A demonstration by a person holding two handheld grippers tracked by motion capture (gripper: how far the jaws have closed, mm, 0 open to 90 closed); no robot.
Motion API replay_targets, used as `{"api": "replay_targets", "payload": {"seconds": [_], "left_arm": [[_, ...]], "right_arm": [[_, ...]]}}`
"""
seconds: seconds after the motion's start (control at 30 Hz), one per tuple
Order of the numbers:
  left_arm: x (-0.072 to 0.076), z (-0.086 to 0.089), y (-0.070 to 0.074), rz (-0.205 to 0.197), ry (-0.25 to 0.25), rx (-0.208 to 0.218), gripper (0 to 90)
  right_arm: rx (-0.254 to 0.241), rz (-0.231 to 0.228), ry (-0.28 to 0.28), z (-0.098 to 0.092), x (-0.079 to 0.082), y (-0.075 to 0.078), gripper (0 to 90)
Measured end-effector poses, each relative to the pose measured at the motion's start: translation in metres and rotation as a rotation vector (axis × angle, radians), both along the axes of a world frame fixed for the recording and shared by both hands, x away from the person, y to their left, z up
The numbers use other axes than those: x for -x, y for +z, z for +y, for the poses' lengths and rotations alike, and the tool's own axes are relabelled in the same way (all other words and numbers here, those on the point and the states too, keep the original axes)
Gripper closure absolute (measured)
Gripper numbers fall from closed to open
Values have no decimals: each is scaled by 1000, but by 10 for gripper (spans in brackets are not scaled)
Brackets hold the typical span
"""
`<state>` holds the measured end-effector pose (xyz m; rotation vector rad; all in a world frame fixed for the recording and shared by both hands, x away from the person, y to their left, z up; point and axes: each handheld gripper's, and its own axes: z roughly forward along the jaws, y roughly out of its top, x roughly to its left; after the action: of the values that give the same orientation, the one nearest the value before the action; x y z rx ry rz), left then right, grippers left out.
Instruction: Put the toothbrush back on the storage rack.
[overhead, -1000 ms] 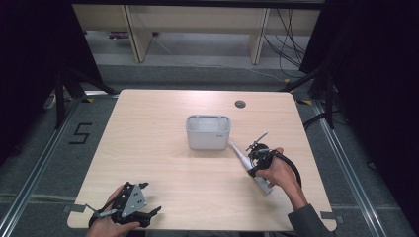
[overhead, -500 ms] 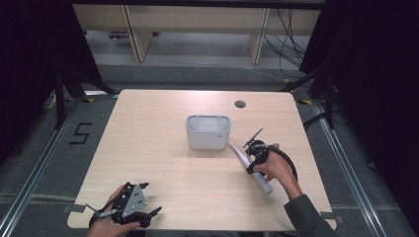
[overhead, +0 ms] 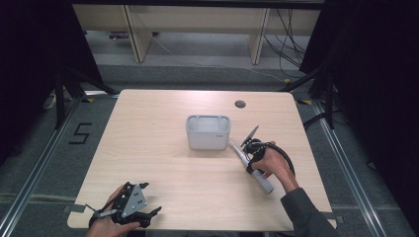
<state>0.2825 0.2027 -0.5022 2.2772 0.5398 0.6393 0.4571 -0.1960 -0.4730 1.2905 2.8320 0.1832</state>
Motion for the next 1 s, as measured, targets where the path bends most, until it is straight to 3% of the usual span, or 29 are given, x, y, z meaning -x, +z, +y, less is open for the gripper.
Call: {"api": "replay_targets", "payload": {"seconds": [0.27,0.33,0.37,0.43,0.53,0.57,0.6,0.63,0.67,0.8,0.83,0.93,1.0], "left_arm": [[0,-1,-1,-12,5,-2,151],[0,0,1,-2,-8,-24,151],[0,0,0,-2,-4,-2,151],[0,0,0,-3,-2,2,151],[0,0,0,-2,-3,3,151],[0,0,0,-1,-2,-2,151],[0,0,0,-1,-2,0,151],[0,0,0,-3,-2,3,151],[0,0,0,-2,-2,3,151],[0,-1,-1,-10,7,1,151],[0,-1,-1,-9,5,0,151],[0,-1,-2,-8,6,3,151],[0,-1,-2,-9,7,0,151]], "right_arm": [[29,16,-10,-1,-4,1,658],[44,18,-35,0,-4,1,662],[44,16,-32,0,-4,1,664],[46,16,-36,0,-4,1,664],[48,6,-1,-4,-6,0,666],[44,18,-22,-3,-5,1,666],[41,7,2,-6,-6,0,667],[34,22,-27,-5,-5,1,667],[35,6,14,-9,-6,0,667],[26,22,-32,-10,0,3,668],[1,4,9,-13,-2,3,668],[-15,10,-36,-15,2,10,668],[-35,-48,22,-21,1,13,668]]}}
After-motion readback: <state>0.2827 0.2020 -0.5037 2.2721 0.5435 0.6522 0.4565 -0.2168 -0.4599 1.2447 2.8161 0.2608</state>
